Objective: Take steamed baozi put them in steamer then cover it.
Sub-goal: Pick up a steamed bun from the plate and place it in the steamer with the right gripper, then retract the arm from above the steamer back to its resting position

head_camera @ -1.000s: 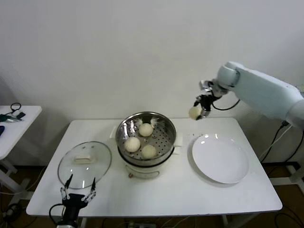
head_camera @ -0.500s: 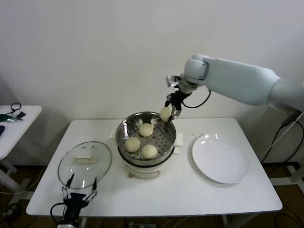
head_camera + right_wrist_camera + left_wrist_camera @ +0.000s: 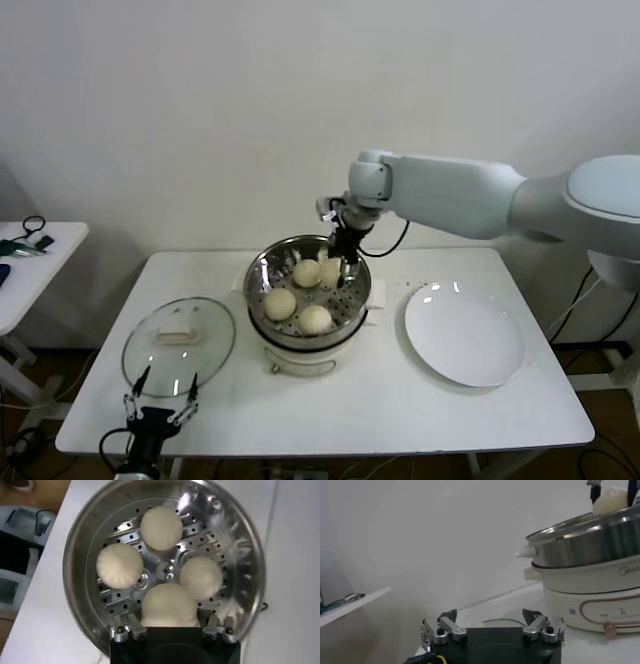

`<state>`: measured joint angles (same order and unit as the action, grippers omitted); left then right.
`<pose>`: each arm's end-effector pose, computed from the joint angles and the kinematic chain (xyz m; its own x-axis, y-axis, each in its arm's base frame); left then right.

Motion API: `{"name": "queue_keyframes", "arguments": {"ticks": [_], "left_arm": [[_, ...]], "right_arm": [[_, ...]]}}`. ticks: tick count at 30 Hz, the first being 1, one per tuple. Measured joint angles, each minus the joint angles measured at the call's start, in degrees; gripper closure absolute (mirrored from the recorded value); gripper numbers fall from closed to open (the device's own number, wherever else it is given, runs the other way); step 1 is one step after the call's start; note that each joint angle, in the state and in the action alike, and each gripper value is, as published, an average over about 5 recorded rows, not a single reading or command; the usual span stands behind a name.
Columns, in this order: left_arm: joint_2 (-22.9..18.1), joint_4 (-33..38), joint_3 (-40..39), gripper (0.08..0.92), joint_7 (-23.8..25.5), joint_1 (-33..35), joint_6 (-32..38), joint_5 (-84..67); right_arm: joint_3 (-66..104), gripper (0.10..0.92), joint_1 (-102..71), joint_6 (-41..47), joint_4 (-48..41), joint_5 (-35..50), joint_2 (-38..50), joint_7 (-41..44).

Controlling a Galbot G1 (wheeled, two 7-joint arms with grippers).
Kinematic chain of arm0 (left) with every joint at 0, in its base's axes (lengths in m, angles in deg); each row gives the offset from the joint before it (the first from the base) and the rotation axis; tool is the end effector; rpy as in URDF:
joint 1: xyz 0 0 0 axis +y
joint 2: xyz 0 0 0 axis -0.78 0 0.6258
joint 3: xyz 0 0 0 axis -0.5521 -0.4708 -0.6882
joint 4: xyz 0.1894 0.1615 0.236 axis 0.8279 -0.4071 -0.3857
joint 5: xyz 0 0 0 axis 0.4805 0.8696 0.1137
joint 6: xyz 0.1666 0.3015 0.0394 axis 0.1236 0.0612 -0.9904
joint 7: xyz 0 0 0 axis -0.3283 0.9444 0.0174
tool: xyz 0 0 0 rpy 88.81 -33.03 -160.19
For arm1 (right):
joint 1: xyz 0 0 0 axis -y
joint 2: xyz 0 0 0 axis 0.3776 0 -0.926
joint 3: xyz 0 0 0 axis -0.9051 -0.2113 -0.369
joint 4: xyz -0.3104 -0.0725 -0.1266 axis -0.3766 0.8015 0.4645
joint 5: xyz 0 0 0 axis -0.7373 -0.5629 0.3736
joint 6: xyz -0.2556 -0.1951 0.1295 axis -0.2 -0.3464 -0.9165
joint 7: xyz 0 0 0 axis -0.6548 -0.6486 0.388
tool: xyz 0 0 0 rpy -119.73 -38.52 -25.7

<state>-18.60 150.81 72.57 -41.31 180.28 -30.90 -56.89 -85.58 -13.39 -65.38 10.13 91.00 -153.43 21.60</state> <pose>0.1151 0.0935 -0.3686 -0.9902 -0.0535 0.1293 -0.0082 0.9445 0.3284 0.5822 0.1213 -0.0636 -0.0881 -0.1965 0.9765 -0.9564 -0.2574 -0.1381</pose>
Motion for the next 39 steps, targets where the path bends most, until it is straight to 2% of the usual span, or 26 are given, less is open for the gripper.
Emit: {"name": "queue_keyframes", "arguments": {"ticks": [18,26,39], "left_arm": [[0.4,-0.5,0.1,0.177,0.0,-0.5,-0.1,-0.2],[0.4,-0.6,0.1,0.177,0.0,-0.4,-0.1,-0.1],[0.5,-0.5,0.0,0.177,0.0,-0.5,-0.1,0.1]], "right_arm": [[-0.8,0.309,-3.4,0.0,-2.3,-3.1,-1.2,0.2],[-0.4,0.210,-3.4,0.3,-1.9,-3.3,-0.7,0.8],[2.1,0.203,-1.5,-0.6,0.1,-2.5,2.2,1.0]]}}
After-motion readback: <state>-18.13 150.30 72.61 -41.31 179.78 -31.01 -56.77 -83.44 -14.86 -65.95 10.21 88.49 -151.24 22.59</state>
